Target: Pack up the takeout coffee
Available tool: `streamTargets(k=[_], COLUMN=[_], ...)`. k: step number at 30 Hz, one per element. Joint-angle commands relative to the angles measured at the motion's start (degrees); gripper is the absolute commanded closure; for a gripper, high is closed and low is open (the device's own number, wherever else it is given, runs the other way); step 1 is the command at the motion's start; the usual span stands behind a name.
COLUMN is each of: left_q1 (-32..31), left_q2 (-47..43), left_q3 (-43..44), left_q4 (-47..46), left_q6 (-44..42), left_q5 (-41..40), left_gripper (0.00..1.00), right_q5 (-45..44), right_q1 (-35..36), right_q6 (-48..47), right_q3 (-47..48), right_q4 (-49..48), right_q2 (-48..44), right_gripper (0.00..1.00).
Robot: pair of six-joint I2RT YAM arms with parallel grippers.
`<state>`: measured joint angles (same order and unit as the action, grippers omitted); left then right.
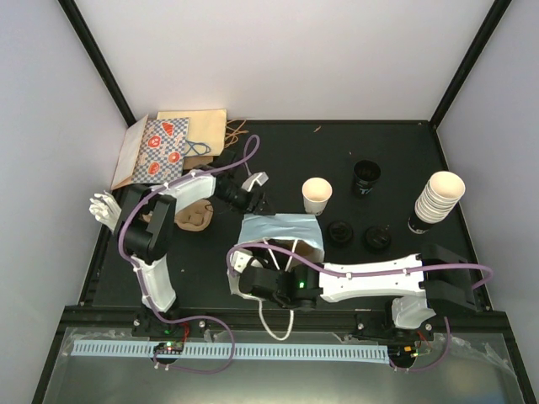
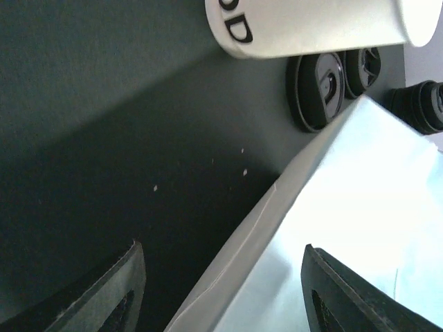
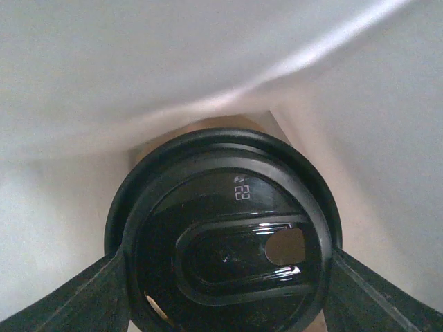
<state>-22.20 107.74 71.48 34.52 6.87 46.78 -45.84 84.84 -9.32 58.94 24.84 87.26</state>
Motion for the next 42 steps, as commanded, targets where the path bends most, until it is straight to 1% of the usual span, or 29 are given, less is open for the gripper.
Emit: streamTargets(k=[1,11,20,28,35,42], left_q1=[-0.3,-0.4,-0.6,-1.0,-1.5,-1.7], left_q2=[-4.2,-5.9,-7.2,-7.4,-6.9,-7.2], left_q3=[-3.4,-4.7,-7.1,-9.1,-9.6,-9.5], left_q4=[-2.5,-4.2,-5.6,-6.7,-6.4,-5.8], left_q6=[1.8,3.6,4.9,5.4,5.3,5.3], left_q5=[2.7,3.1,2.7,2.5,2.4,2.1], left_gripper=[0.37,0.4,0.42,0.42,0.43,0.43], right_q5=[2.1,1.4,0.1,1.4,-1.8,-6.1], right_q1=[-0.1,-0.1,-0.1,0.0,0.0,0.0], right_q6=[0.7,0.1,0.7,1.5,1.0,0.4], right_q3=[0.4,-0.7,-1.7,-1.6,-1.6,0.6], right_q4=[-2.4,-3.6,-2.2,-1.2,0.0,2.1], right_q2=[0.5,1.7,4.6,6.0,9.4,12.0], right_gripper=[0.71,0.7,0.7,0.7,0.7,0.7])
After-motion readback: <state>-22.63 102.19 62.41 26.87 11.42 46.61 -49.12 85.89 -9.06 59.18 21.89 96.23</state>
